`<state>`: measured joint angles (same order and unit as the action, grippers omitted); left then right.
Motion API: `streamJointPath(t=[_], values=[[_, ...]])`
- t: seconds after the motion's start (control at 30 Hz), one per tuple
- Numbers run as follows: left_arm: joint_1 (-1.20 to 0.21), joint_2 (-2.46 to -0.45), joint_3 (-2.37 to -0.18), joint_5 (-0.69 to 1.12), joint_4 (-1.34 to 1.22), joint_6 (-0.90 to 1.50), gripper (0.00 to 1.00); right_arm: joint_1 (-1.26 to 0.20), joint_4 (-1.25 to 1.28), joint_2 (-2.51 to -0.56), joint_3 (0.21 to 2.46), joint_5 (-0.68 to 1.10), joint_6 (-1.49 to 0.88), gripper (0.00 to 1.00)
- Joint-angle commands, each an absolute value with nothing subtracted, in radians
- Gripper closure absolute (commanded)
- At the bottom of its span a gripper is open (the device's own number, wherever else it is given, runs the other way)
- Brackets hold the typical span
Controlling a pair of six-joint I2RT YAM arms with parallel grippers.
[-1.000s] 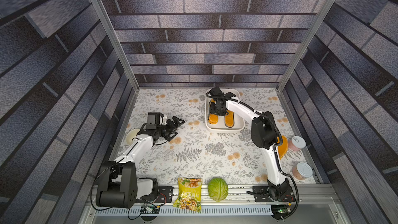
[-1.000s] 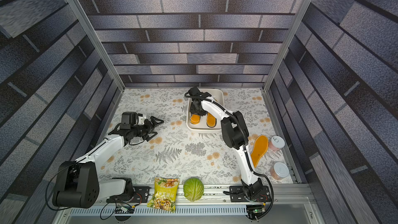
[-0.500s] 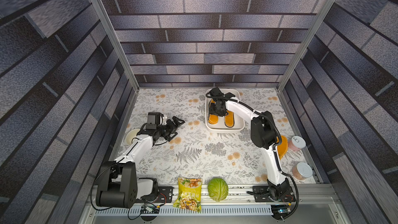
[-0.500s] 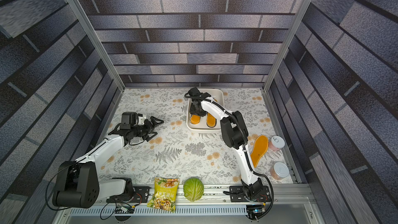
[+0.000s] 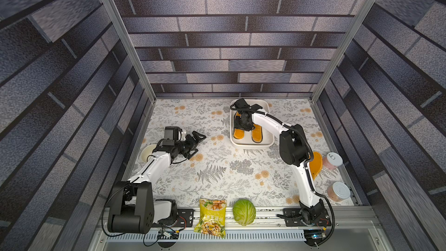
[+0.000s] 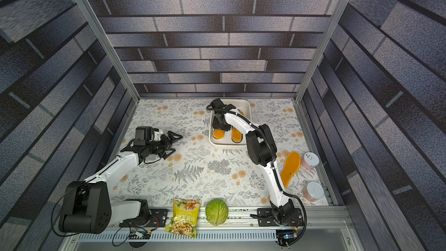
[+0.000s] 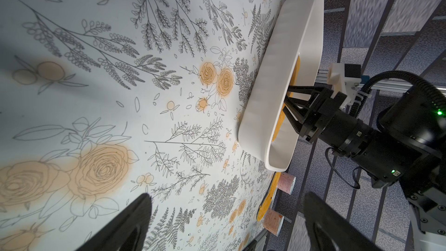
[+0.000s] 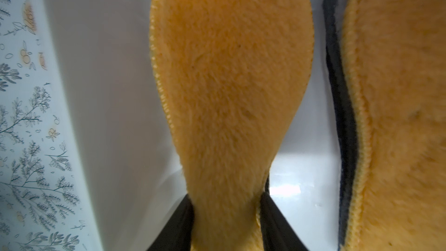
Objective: Put the insoles into the storage box
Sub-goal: Place the insole in the storage box.
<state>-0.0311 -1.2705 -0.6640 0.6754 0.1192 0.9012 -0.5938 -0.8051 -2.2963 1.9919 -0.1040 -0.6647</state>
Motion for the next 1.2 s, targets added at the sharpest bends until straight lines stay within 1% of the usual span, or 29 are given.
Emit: streamJointPath(t=[0.0, 0.27, 0.53, 1.17], values=[[-0.025, -1.250, -0.650, 0.685, 0.115, 0.886, 0.00, -0.601, -0.832, -2.315, 2.022, -0.107, -0.649, 0.55], [-0.023, -1.251, -0.649, 0.686, 0.114, 0.887, 0.00, -0.601, -0.855, -2.339, 2.045, -0.113, -0.642, 0.53], [-0.022, -1.250, -0.647, 0.686, 0.114, 0.887, 0.00, -0.601, -0.863, -2.343, 2.044, -0.124, -0.636, 0.46], [-0.021, -1.249, -0.650, 0.690, 0.113, 0.887, 0.00, -0.600, -0.909, -2.302, 2.115, -0.153, -0.583, 0.33]])
